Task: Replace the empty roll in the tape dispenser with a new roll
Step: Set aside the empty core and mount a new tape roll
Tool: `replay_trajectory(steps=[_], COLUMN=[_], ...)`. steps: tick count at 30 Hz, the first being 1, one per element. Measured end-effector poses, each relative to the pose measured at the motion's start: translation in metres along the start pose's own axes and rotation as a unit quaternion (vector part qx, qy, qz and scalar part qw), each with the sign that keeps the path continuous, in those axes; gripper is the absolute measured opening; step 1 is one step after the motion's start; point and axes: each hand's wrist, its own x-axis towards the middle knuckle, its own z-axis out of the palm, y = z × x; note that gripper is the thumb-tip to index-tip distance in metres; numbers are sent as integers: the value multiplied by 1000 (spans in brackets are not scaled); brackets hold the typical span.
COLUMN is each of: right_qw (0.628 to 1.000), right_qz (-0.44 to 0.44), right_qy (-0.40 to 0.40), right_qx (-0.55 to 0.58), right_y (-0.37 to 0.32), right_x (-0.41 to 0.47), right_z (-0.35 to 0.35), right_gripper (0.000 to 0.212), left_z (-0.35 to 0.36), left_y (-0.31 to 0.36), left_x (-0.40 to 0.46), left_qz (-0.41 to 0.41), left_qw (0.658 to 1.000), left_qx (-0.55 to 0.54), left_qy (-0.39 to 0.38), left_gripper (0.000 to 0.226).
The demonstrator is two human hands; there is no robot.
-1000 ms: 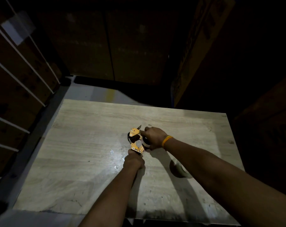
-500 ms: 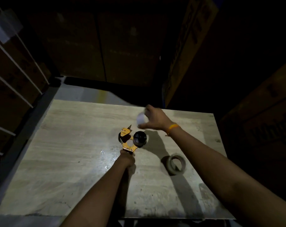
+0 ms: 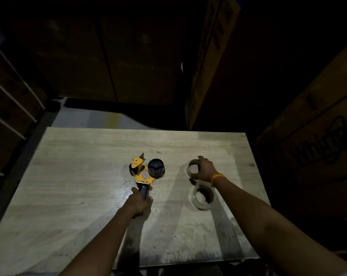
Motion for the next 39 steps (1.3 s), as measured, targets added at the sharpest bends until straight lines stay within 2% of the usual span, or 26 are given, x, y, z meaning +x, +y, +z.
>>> replay_trajectory(steps=[1,5,10,15,17,23,29,33,39], right_qw=[1000,995,999,998,996,972,969,960,967], right_qz=[-1,-30,-13,-32,-60,-194,-222,-242,-228], right_qy=[4,61,22,13,38,131,75,55,40], right_qx=[21,67,-20,-58,-50,-20,-82,-131,-110], right_y=[-2,5,19,27,18,-59,-139,-161,-165], right_x=[-10,-55,-92,-102,-104,-90,-52,-35,-16], right_z=[-3,-3,23,38,34,18,22,31,43], right_gripper=[108,86,106,87,84,98,93,77,62], left_z=[1,1,1,0,0,-1,1,2,2], left_y=[-1,-1,-2,-3,-4,-5,-12,-13,-18], left_x=[0,-5,-9,-14,-17,-26,-32,-37,-37], left_qz=[6,12,16,31,35,44,34,37,36], left_qw=[1000,1000,1000,999,999,999,999,999,998], left_qx=[1,-10,-14,11,22,30,11,-33,-55], left_qy=[3,8,14,8,6,8,-11,-18,-16], left_gripper=[103,100,90,83,84,83,74,61,69])
